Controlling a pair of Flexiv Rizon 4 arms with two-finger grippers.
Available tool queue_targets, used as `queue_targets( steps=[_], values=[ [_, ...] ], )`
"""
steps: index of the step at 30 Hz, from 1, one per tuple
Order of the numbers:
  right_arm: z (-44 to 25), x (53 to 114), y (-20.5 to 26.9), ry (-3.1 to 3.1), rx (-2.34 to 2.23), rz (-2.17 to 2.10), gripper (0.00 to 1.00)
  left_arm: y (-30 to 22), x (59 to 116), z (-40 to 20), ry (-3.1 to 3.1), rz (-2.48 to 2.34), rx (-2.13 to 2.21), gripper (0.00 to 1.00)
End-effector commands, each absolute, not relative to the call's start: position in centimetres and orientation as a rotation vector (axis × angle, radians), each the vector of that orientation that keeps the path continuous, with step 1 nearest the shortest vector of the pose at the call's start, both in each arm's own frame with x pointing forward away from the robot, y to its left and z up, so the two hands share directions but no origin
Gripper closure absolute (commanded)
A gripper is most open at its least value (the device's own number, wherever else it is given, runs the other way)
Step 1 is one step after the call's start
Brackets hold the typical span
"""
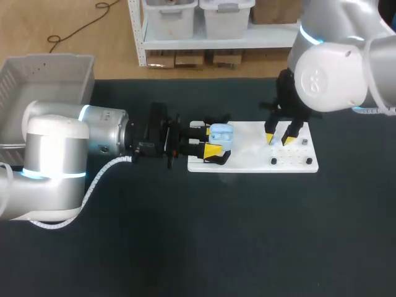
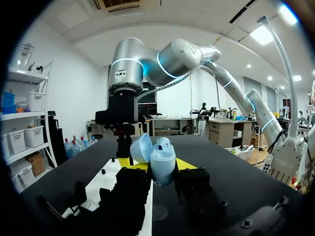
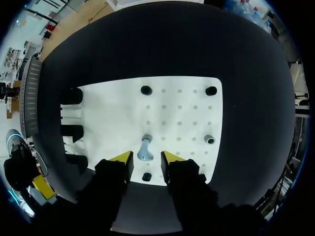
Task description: Pick up each earbud case from the left stands, insert the matching earbuds, close the lid, and place the case in the box.
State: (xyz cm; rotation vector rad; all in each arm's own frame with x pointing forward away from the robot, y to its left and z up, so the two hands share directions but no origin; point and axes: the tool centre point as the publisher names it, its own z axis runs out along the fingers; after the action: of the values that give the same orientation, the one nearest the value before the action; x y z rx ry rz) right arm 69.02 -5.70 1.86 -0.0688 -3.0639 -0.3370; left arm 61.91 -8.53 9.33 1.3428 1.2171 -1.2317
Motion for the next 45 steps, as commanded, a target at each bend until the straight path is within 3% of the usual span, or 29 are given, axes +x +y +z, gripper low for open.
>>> queue_targets(
  steps=[1, 7, 9, 18, 20, 21, 45],
  values=[
    [1.7, 69.1, -5.7, -3.067, -0.073, -0.343, 0.65, -8.5, 61.9, 9.4, 1.219, -1.229, 1.343, 1.0],
    [1.6, 69.3, -5.7, -3.068, -0.081, -0.347, 0.69, -8.5, 61.9, 9.4, 1.219, -1.229, 1.343, 1.0],
    [1.5, 69.4, -5.6, -3.066, -0.083, -0.349, 0.8, -8.5, 61.9, 9.4, 1.219, -1.229, 1.343, 1.0],
    [1.4, 69.6, -5.5, -3.062, -0.086, -0.348, 0.83, -8.5, 61.9, 9.4, 1.219, -1.229, 1.343, 1.0],
    [1.4, 69.6, -5.5, -3.061, -0.088, -0.347, 0.9, -8.5, 61.9, 9.4, 1.219, -1.229, 1.343, 1.0],
    [1.4, 69.6, -5.5, -3.06, -0.089, -0.348, 1.0, -8.5, 61.9, 9.4, 1.219, -1.229, 1.343, 1.0],
    [10.9, 65.5, -5.4, -3.046, -0.147, -0.318, 1.0, -8.5, 61.9, 9.4, 1.219, -1.229, 1.343, 1.0]
  ],
)
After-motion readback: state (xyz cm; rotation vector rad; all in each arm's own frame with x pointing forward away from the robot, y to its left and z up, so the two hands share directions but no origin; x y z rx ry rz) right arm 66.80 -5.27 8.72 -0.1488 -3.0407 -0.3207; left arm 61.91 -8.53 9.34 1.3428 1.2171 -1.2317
